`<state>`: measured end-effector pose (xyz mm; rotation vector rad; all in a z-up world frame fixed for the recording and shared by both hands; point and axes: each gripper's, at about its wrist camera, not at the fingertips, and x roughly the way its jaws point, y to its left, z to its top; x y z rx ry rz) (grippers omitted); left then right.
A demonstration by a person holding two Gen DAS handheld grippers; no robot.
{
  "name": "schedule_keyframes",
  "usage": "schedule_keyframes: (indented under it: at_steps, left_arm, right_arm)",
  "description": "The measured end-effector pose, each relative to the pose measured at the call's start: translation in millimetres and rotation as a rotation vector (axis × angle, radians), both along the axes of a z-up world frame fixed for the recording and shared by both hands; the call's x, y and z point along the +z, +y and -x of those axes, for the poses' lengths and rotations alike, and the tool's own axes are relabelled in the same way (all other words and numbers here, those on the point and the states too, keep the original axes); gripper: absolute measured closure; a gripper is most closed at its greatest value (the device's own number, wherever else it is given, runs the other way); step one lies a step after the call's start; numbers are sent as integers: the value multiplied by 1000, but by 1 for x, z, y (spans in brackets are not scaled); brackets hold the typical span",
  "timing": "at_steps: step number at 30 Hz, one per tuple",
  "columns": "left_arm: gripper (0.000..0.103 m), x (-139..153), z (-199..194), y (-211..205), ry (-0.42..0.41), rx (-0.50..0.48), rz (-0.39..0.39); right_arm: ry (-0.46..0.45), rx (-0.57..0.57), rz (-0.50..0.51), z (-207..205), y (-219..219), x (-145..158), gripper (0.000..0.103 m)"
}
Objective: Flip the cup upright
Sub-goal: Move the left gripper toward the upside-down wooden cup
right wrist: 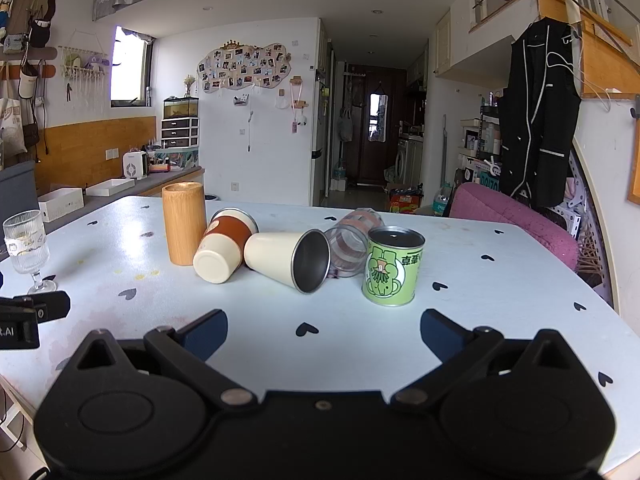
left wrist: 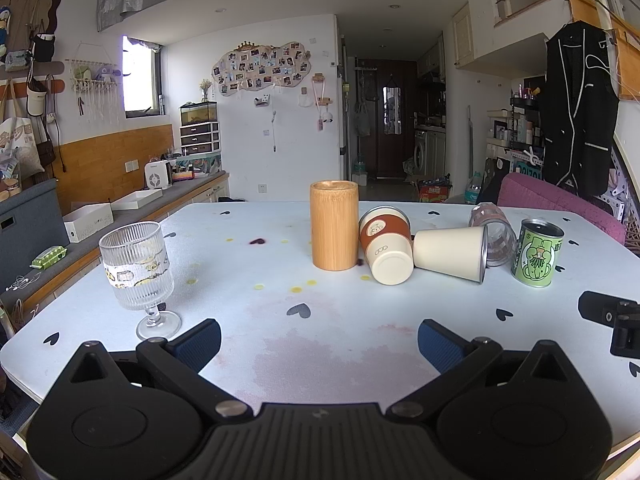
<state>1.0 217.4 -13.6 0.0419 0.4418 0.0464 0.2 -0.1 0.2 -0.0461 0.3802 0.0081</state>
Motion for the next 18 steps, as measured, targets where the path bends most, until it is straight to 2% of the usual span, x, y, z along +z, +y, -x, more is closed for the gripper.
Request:
schedule_keyframes:
  at_steps: [6,10,15,18]
  left_arm:
    - [0,-1,0,0,-3,-2,2]
    - [0,1,-3,3,-12,-23,32]
    - [0,16,-23,-5,-63,-49,-23]
    - [0,23,-42,-6,-59,-50,-31]
  right_arm:
    - [-2,0,1,0,0,-2,0]
    - [-2,-2,-3,6,-1,-3,0]
    - [0,-8,-9,6,-3,-5,0]
    - [-1,-9,-14,7,-4,-5,0]
